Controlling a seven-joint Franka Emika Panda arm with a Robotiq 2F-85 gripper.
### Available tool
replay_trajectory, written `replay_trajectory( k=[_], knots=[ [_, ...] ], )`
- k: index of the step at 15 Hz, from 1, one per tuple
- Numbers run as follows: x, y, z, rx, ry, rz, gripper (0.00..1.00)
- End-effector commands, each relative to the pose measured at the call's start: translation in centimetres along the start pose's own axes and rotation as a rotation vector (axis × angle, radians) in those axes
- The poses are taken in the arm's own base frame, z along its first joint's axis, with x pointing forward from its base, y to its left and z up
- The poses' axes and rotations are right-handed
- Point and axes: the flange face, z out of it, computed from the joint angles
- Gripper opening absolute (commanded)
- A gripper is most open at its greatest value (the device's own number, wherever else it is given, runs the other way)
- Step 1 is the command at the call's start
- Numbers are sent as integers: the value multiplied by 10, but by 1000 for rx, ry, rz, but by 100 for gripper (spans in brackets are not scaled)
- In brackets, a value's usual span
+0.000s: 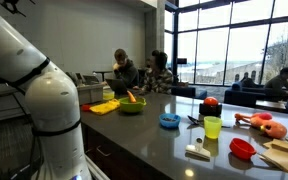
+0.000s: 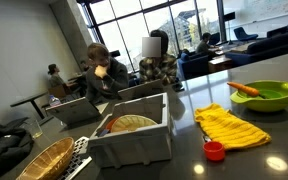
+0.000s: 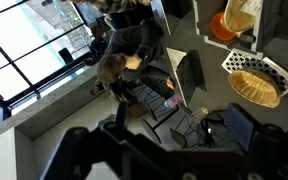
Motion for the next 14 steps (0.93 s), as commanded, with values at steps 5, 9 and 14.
replay_trajectory(
  k=[5, 9, 14],
  knots=[
    [-42, 36, 124, 52, -315, -2, 100],
    [-81, 80, 215, 71, -476, 3, 100],
    [-85, 70, 271, 179, -527, -85, 100]
  ],
)
